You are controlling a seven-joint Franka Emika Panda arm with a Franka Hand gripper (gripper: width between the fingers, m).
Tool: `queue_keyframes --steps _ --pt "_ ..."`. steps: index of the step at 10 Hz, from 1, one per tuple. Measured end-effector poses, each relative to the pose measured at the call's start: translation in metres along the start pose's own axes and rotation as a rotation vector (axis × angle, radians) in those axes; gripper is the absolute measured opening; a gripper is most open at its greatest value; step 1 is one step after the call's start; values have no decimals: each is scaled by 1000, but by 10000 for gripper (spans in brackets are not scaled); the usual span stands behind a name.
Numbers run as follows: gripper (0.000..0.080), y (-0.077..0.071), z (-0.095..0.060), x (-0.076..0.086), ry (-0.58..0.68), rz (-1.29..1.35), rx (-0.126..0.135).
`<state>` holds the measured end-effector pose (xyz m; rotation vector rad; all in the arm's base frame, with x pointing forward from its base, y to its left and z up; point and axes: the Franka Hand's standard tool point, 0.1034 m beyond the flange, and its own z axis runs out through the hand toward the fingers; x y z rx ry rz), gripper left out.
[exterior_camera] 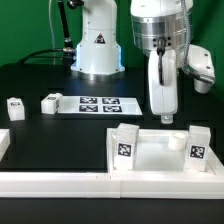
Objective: Assemble square table
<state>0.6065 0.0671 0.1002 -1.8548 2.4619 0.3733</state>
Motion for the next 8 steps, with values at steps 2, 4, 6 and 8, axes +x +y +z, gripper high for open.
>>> queue_keyframes --steps 2,4,6,8 --pt "649 11 5 -3 37 -42 -15" --pt "649 32 22 -5 66 -76 68" --pt "649 47 39 -7 89 -102 131" --pt "649 46 44 -7 96 -162 138"
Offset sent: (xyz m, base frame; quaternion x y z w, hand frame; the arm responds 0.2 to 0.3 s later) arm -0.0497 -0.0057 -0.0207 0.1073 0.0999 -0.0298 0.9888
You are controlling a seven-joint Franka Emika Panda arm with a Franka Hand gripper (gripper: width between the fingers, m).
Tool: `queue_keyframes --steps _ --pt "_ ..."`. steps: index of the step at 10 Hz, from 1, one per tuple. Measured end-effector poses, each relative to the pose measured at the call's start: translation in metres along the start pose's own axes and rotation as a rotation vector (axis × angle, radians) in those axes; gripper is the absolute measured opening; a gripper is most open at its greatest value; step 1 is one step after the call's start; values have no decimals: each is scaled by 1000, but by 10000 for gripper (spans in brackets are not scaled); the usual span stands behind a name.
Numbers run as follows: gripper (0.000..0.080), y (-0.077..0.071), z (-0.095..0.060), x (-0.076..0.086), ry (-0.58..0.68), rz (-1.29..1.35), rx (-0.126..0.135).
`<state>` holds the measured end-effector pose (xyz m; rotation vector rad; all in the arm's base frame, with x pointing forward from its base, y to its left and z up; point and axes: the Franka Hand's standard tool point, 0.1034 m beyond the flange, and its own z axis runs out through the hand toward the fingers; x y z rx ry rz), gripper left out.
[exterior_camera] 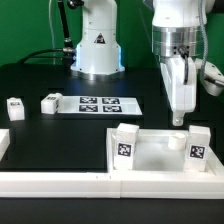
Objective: Assemble square table
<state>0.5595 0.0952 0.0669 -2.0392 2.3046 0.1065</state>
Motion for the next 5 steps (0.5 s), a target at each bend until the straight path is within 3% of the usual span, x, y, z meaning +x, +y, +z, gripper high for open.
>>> queue_keyframes --steps 5 --pt "649 0 25 32 41 -29 -37"
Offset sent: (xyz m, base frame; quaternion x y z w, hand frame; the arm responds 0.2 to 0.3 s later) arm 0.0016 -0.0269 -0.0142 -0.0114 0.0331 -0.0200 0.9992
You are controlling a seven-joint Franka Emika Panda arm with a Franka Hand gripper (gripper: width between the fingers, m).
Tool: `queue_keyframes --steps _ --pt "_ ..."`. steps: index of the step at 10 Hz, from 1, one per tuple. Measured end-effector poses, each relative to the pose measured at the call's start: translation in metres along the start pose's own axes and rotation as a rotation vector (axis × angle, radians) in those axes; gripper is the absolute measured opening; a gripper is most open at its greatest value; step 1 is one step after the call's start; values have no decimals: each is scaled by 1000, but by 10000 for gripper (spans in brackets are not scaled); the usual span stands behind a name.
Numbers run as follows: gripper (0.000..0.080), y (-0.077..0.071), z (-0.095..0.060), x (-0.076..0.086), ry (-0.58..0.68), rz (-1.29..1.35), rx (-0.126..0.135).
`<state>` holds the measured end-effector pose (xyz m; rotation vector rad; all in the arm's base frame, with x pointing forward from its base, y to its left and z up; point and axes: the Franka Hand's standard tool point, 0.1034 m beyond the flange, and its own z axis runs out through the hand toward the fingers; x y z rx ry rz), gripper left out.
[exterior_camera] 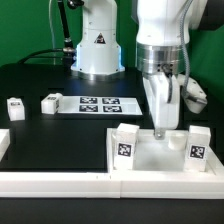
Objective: Assemble square table
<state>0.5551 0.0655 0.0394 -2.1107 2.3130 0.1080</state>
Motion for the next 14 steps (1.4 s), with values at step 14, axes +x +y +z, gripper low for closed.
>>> queue_keyframes --steps 14 --pt "649 19 29 10 65 -25 142"
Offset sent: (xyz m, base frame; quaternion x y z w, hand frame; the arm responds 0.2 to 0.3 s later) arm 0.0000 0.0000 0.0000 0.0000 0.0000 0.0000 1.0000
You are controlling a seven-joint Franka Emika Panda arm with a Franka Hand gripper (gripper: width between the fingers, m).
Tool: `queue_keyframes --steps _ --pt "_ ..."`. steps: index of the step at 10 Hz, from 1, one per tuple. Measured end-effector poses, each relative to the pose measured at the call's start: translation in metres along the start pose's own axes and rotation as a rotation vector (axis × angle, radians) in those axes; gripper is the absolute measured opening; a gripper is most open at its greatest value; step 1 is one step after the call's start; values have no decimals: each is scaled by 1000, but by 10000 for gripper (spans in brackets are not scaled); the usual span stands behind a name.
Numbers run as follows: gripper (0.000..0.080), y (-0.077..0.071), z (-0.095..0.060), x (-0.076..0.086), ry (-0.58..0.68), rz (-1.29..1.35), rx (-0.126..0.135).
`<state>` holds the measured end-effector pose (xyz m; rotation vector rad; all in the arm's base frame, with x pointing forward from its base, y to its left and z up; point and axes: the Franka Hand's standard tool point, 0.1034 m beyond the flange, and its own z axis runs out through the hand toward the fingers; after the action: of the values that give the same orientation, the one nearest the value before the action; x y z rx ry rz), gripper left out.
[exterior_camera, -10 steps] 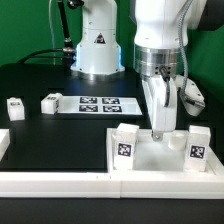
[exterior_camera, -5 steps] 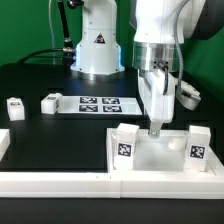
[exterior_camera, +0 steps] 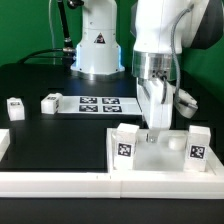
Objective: Assemble square table
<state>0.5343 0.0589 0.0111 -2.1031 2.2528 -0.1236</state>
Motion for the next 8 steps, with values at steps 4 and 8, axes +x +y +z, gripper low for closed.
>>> queue_keyframes --steps 4,8 --pt "399 0 0 -1 -1 -3 1" --pt "56 0 0 -1 0 -4 0"
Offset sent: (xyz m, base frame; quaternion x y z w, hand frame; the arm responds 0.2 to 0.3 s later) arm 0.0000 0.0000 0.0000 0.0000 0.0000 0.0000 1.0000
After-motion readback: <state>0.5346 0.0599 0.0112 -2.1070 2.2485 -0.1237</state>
